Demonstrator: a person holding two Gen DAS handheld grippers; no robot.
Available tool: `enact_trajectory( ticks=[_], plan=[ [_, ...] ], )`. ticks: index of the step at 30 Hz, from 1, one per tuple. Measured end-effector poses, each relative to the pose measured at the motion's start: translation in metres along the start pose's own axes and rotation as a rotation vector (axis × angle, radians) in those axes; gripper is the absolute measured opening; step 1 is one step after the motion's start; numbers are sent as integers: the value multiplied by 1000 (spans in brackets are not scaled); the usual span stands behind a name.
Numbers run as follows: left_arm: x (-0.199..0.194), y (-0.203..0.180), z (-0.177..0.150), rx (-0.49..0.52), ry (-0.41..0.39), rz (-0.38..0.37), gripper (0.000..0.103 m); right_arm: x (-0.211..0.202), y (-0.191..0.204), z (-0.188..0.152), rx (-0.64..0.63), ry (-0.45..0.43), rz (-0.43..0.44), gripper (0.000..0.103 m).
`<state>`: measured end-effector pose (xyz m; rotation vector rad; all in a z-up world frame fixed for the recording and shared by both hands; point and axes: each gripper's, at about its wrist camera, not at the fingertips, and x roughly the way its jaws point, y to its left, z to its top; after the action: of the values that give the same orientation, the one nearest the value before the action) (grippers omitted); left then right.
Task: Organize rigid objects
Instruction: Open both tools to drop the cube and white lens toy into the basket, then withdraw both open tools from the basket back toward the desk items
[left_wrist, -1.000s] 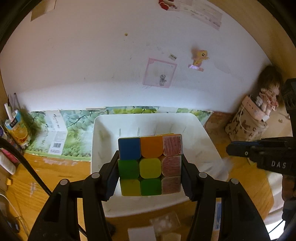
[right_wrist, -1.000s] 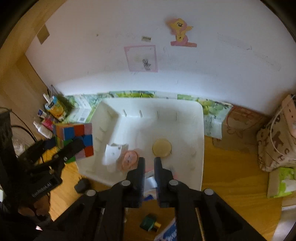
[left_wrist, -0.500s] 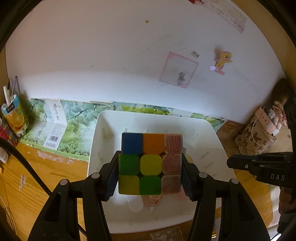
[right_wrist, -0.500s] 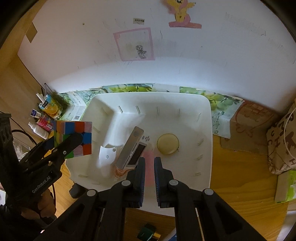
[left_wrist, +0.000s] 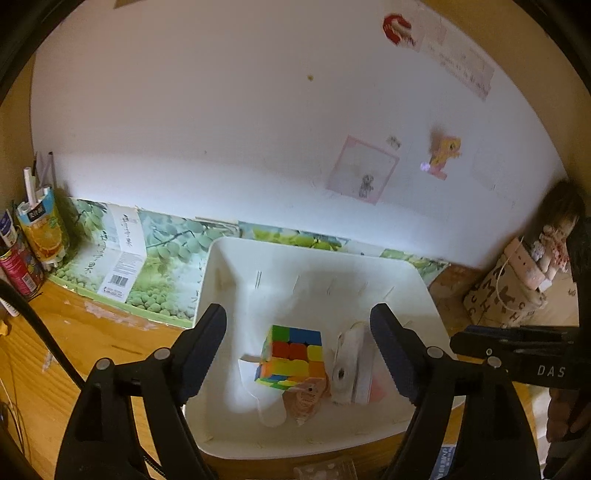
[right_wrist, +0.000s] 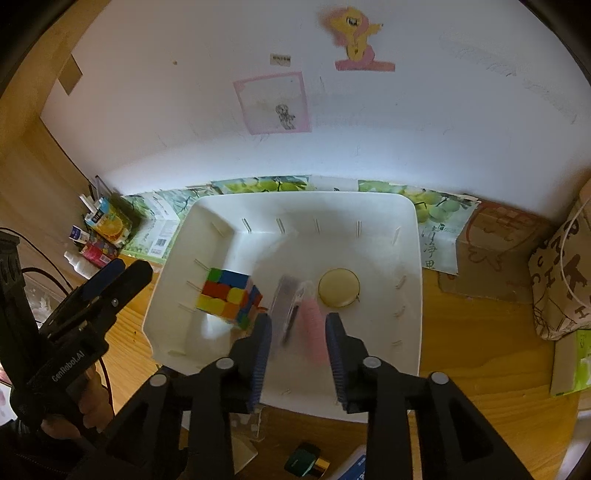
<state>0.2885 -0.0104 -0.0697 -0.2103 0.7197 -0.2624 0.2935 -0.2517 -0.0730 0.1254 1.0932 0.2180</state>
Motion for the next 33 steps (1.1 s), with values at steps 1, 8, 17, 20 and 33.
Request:
enact_trajectory(
  ticks=[1,8,17,20,33],
  plan=[
    [-5,0,1,-4,-12,1,83,-4,1,-2,1,-8,1,35],
    [-44,2,2,-19,-105,-6,83,-27,12,-16,-1,-41,3,41],
    [-93,7,-3,-20,-187,-16,85,-67,31,-41,5,-128,3,52],
    [-108,13,-6,-13,-203,-22,86,-78,40,-51,18,-162,2,57],
    [-162,37,-21,95,-253,-2,95,-108,91,-110,43,-360,-45,68]
  ],
)
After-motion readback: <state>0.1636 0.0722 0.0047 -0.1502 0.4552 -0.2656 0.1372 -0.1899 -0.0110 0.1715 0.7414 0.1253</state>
